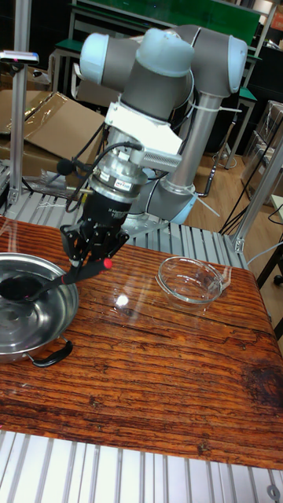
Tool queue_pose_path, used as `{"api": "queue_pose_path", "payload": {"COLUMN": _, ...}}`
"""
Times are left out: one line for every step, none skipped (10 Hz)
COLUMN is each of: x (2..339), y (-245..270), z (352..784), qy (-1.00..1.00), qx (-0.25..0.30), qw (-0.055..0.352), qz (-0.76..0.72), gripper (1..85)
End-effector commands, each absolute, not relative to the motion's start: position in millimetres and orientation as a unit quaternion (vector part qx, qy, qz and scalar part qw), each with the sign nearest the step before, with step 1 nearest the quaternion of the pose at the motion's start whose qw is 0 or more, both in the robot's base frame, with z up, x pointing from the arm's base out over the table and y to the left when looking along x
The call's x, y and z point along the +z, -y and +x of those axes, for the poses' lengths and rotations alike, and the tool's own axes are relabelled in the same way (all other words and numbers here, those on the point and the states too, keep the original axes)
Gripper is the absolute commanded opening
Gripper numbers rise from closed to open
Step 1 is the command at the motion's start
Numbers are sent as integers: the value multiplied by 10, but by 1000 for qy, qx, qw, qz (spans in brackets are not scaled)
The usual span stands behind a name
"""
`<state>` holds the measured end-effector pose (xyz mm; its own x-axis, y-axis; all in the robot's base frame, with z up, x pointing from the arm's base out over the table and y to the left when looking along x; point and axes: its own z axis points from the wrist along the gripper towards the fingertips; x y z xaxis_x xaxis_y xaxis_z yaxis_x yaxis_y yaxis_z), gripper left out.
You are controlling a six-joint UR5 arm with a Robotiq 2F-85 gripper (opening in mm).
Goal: Scoop water with a large spoon from one bowl to another
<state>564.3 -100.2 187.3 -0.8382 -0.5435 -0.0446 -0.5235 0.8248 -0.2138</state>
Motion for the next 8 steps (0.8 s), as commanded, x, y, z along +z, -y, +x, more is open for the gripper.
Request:
{"api": "queue_pose_path", "payload": {"x": 1969, "y": 1025, "z": 5537, "qy": -956, "qx": -102, "qw": 49, "qz": -272, "gripper": 10}}
{"api": "queue_pose_path", "payload": {"x": 1983, "y": 1019, "z": 5512, "qy": -956, "qx": -101, "qw": 48, "qz": -271, "gripper": 10}}
{"api": "queue_pose_path", "payload": {"x": 1993, "y": 1027, "z": 5476, "qy": -956, "qx": -101, "qw": 44, "qz": -271, "gripper": 10}}
{"api": "queue_pose_path", "payload": {"x": 2002, "y": 1031, "z": 5453, "qy": -956, "qx": -102, "qw": 41, "qz": -271, "gripper": 10}}
{"api": "queue_pose_path", "payload": {"x": 2008, "y": 1025, "z": 5435, "qy": -957, "qx": -101, "qw": 40, "qz": -271, "gripper": 10}}
{"api": "queue_pose_path", "payload": {"x": 2007, "y": 1018, "z": 5430, "qy": -957, "qx": -100, "qw": 40, "qz": -270, "gripper": 10}}
{"api": "queue_pose_path", "payload": {"x": 1991, "y": 992, "z": 5444, "qy": -957, "qx": -96, "qw": 41, "qz": -270, "gripper": 10}}
{"api": "queue_pose_path", "payload": {"x": 1968, "y": 940, "z": 5473, "qy": -959, "qx": -86, "qw": 45, "qz": -266, "gripper": 10}}
